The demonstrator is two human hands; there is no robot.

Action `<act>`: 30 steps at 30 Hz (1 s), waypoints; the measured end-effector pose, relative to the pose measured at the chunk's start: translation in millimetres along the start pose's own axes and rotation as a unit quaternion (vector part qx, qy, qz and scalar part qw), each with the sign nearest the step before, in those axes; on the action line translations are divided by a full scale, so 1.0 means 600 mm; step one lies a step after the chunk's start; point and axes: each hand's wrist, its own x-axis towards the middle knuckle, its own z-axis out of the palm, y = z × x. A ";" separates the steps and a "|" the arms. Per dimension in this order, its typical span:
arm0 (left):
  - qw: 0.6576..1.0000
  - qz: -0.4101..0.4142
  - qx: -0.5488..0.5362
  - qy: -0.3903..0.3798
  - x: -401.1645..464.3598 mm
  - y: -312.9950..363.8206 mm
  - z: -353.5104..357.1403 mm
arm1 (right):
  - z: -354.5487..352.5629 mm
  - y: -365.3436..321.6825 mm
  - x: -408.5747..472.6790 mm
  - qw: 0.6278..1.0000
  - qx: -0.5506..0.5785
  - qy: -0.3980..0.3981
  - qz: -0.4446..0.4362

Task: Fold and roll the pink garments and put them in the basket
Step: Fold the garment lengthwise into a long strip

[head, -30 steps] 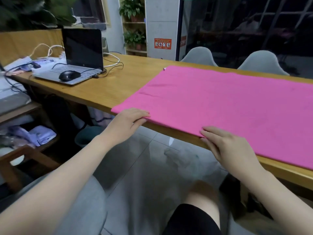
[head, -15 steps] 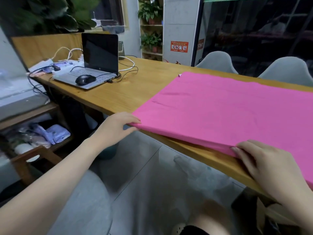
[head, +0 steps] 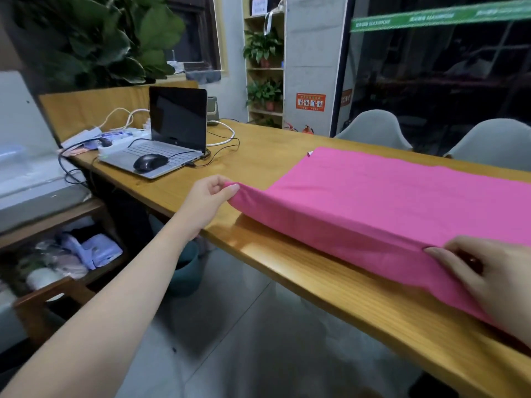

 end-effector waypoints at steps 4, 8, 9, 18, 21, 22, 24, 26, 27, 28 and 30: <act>0.997 -0.040 -0.048 0.034 0.067 0.013 0.061 | -0.001 0.034 0.062 1.000 -0.012 -0.001 0.002; 0.995 -0.076 -0.002 0.062 0.157 0.005 0.124 | 0.021 0.079 0.134 0.999 -0.022 -0.026 0.031; 0.994 -0.079 0.019 0.069 0.181 -0.002 0.139 | 0.032 0.095 0.151 0.998 -0.024 -0.041 0.047; 0.964 -0.071 0.249 0.068 0.276 -0.065 0.242 | 0.139 0.185 0.179 0.986 -0.038 -0.093 0.132; 0.951 -0.076 0.287 0.083 0.284 -0.083 0.247 | 0.151 0.193 0.177 0.987 -0.053 -0.063 0.135; 0.950 -0.077 0.290 0.082 0.284 -0.084 0.249 | 0.152 0.194 0.177 0.987 -0.055 -0.067 0.136; 0.950 -0.075 0.292 0.080 0.282 -0.083 0.249 | 0.157 0.196 0.176 0.987 -0.057 -0.071 0.131; 0.951 -0.068 0.290 0.079 0.275 -0.081 0.249 | 0.156 0.193 0.174 0.986 -0.061 -0.075 0.136; 0.952 -0.062 0.291 0.078 0.271 -0.079 0.248 | 0.154 0.191 0.172 0.985 -0.061 -0.077 0.139; 0.952 -0.056 0.292 0.077 0.266 -0.079 0.245 | 0.152 0.188 0.169 0.985 -0.059 -0.079 0.140; 0.952 -0.044 0.295 0.075 0.253 -0.075 0.237 | 0.147 0.183 0.161 0.986 -0.055 -0.082 0.135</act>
